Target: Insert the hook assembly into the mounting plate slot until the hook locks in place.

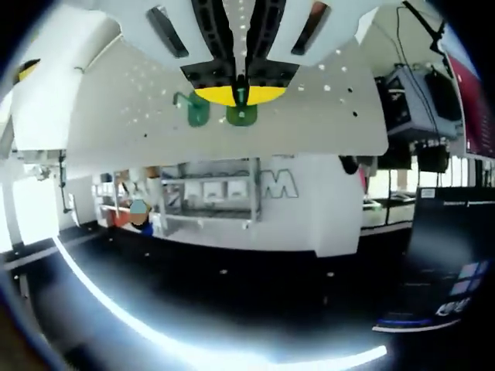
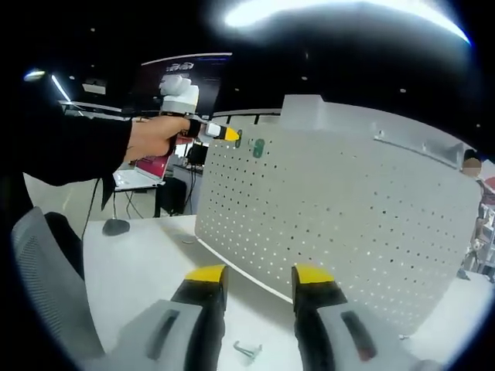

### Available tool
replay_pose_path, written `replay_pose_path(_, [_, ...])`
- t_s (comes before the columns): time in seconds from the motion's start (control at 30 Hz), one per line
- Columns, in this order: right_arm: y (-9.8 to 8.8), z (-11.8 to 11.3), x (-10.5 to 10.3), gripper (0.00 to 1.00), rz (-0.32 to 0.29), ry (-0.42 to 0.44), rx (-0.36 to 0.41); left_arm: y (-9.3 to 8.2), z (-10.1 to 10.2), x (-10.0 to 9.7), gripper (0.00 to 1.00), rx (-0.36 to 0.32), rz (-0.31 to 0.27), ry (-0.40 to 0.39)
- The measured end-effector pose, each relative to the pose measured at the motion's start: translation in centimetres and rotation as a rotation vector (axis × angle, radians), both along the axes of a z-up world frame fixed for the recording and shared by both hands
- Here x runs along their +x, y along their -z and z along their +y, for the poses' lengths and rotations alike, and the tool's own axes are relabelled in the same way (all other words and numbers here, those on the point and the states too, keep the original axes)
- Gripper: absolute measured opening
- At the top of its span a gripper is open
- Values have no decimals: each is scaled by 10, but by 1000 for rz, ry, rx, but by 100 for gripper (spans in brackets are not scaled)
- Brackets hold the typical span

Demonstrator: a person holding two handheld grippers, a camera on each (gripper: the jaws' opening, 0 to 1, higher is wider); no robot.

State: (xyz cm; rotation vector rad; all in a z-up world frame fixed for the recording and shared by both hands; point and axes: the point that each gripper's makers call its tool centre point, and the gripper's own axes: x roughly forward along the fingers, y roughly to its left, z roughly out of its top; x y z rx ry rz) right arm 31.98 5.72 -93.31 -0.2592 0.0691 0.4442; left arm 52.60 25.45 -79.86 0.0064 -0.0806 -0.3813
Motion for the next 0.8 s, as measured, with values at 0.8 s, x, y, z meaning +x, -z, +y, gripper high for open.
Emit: replay_pose_path(0.8, [4, -1, 1, 30, 21, 3, 19, 5, 0, 15, 3, 41, -20, -43])
